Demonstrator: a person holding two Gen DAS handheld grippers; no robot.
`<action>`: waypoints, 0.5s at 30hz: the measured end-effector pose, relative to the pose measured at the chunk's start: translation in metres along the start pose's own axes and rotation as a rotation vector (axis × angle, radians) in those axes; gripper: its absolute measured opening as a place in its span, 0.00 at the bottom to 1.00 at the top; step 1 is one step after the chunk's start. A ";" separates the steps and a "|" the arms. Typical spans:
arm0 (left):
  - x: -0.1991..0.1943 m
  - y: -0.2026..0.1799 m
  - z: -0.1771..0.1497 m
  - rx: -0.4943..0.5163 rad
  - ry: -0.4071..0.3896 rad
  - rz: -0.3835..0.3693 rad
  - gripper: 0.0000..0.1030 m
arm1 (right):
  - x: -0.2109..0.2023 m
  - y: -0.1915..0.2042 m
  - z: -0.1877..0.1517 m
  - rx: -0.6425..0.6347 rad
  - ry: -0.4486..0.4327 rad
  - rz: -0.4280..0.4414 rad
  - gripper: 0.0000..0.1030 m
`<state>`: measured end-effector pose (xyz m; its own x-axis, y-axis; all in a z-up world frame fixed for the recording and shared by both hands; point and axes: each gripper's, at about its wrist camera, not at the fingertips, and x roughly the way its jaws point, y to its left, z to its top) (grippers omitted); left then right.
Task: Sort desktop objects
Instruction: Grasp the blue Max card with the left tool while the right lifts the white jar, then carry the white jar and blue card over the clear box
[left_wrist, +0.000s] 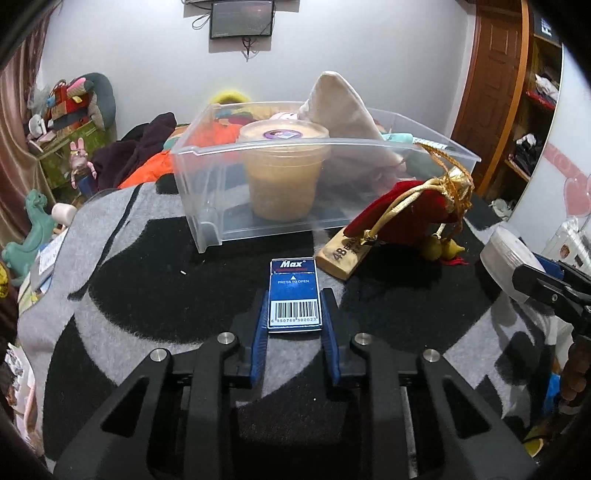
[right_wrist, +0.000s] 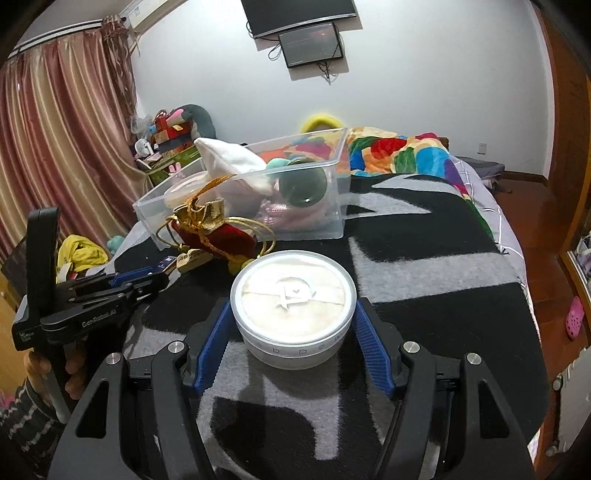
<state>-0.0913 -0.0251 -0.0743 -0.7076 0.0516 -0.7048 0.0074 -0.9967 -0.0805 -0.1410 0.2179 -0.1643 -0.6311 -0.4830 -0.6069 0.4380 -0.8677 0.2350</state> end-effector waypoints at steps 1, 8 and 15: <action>-0.001 0.002 0.000 -0.008 -0.002 -0.005 0.26 | 0.000 -0.001 0.001 0.003 -0.003 -0.002 0.60; -0.011 0.009 -0.003 -0.020 -0.016 -0.006 0.26 | -0.006 -0.009 0.007 0.021 -0.018 -0.005 0.60; -0.027 0.022 0.002 -0.080 -0.047 -0.046 0.26 | -0.009 -0.013 0.017 0.030 -0.029 -0.007 0.60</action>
<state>-0.0728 -0.0483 -0.0556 -0.7408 0.0924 -0.6653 0.0295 -0.9851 -0.1697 -0.1522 0.2317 -0.1493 -0.6525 -0.4798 -0.5866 0.4143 -0.8740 0.2540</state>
